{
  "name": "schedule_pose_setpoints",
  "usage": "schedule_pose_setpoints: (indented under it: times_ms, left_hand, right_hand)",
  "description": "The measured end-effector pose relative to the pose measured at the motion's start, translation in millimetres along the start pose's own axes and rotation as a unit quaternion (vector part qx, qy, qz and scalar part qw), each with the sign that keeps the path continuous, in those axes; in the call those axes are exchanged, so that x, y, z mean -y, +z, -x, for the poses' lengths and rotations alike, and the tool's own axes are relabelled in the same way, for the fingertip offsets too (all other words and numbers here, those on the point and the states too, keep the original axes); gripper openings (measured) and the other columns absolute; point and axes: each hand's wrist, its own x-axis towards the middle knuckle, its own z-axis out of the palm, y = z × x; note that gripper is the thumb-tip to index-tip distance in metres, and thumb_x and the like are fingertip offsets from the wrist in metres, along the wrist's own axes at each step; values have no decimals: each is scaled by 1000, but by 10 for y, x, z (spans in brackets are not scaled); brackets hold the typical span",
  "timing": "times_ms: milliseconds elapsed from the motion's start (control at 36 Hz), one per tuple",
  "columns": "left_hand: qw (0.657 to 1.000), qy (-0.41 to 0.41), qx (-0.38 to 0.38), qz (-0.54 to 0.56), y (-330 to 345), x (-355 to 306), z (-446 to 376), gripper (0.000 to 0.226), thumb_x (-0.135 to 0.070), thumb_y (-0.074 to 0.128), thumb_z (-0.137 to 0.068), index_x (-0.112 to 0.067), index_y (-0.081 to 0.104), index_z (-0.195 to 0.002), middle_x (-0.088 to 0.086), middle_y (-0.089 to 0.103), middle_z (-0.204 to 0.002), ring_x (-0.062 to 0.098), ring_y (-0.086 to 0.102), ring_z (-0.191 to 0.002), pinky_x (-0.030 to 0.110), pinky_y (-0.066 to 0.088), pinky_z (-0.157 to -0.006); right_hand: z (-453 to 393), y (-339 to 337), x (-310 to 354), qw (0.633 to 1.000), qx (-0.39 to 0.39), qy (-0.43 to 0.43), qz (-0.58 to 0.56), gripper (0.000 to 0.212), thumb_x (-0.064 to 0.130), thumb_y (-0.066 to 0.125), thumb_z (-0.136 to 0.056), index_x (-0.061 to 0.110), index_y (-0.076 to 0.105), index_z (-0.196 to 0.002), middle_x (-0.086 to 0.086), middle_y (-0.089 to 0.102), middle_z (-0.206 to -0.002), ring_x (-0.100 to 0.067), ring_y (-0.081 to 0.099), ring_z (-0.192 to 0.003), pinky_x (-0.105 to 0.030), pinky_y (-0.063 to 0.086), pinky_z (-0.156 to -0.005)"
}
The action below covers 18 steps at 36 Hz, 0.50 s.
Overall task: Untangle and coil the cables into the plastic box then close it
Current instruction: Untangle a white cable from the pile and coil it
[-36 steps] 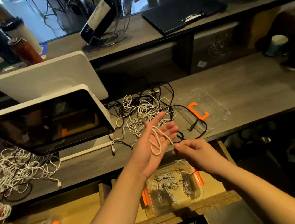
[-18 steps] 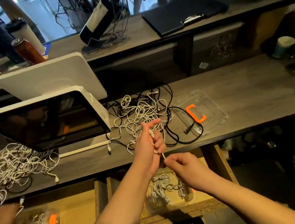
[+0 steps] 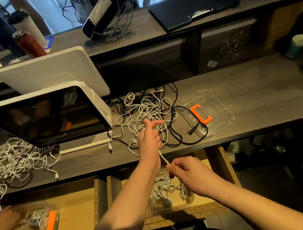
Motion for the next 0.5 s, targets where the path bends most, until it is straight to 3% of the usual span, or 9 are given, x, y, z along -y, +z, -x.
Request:
schedule_pose_setpoints:
  times_ms: [167, 222, 250, 278, 333, 361, 389, 417, 500]
  left_hand:
    - [990, 26, 14, -139, -23, -23, -48, 53, -56, 31, -104, -24, 72, -97, 0, 42, -60, 14, 39, -51, 27, 37, -52]
    - [979, 29, 39, -197, -12, -18, -37, 55, -62, 31, -101, -28, 73, -93, 29, 65, -98, 40, 62, -88, 48, 51, -84]
    - [973, 26, 52, -222, -9, -22, -28, 58, -66, 29, -97, -29, 73, -92, 35, 57, -123, 47, 56, -112, 55, 45, -99]
    - [968, 22, 65, -241, -5, -25, -19, 62, -71, 27, -93, -30, 74, -90, 36, 51, -130, 49, 51, -118, 57, 42, -104]
    - [963, 14, 92, -254, -16, 19, -34, 72, -80, 23, -87, -31, 75, -86, 32, 65, -94, 43, 62, -84, 50, 50, -82]
    - [963, 1, 113, -244, -22, 28, -29, 78, -83, 19, -85, -28, 76, -86, 18, 56, -66, 31, 53, -57, 40, 45, -64]
    - [962, -24, 145, -228, -28, 41, -33, 85, -84, 16, -84, -24, 76, -88, 6, 41, -55, 19, 40, -47, 32, 35, -56]
    - [958, -52, 179, -217, -30, 46, -31, 93, -84, 12, -82, -17, 76, -91, 3, 38, -55, 14, 38, -47, 29, 32, -54]
    - [933, -144, 260, -203, -31, 15, 33, 105, -83, 2, -83, -2, 68, -90, 10, 62, -68, 17, 62, -64, 22, 46, -63]
  right_hand:
    - [39, -50, 32, 997, 28, -66, 15, 28, 34, 53, -101, 26, 63, -76, 11, 54, -60, 0, 49, -58, -20, 36, -58]
    - [26, -98, 58, 995, 23, -92, 16, 25, 31, 53, -101, 26, 62, -78, 10, 55, -62, -2, 50, -60, -26, 38, -60]
    - [18, -125, 67, 994, 18, -105, 18, 24, 31, 53, -101, 23, 63, -80, 8, 55, -63, -4, 50, -60, -29, 38, -60]
    - [13, -152, 77, 993, 12, -116, 20, 23, 31, 52, -101, 21, 62, -83, 5, 56, -64, -7, 50, -60, -32, 38, -59]
    - [0, -204, 79, 990, 3, -137, 39, 23, 33, 51, -102, 25, 59, -82, 0, 57, -66, -13, 50, -61, -37, 38, -59]
    - [-7, -235, 76, 988, -1, -148, 53, 22, 34, 50, -102, 29, 57, -82, 1, 57, -66, -13, 50, -61, -37, 38, -59]
    - [-14, -268, 76, 986, -3, -156, 65, 20, 35, 49, -103, 35, 58, -85, 2, 58, -67, -11, 51, -61, -36, 38, -60]
    - [-18, -302, 79, 984, -5, -160, 75, 17, 35, 48, -103, 37, 62, -93, 4, 61, -70, -9, 53, -63, -34, 40, -62]
    - [-48, -398, 81, 983, -14, -167, 76, 19, 33, 49, -103, 28, 67, -107, 9, 70, -91, -5, 65, -80, -32, 51, -75]
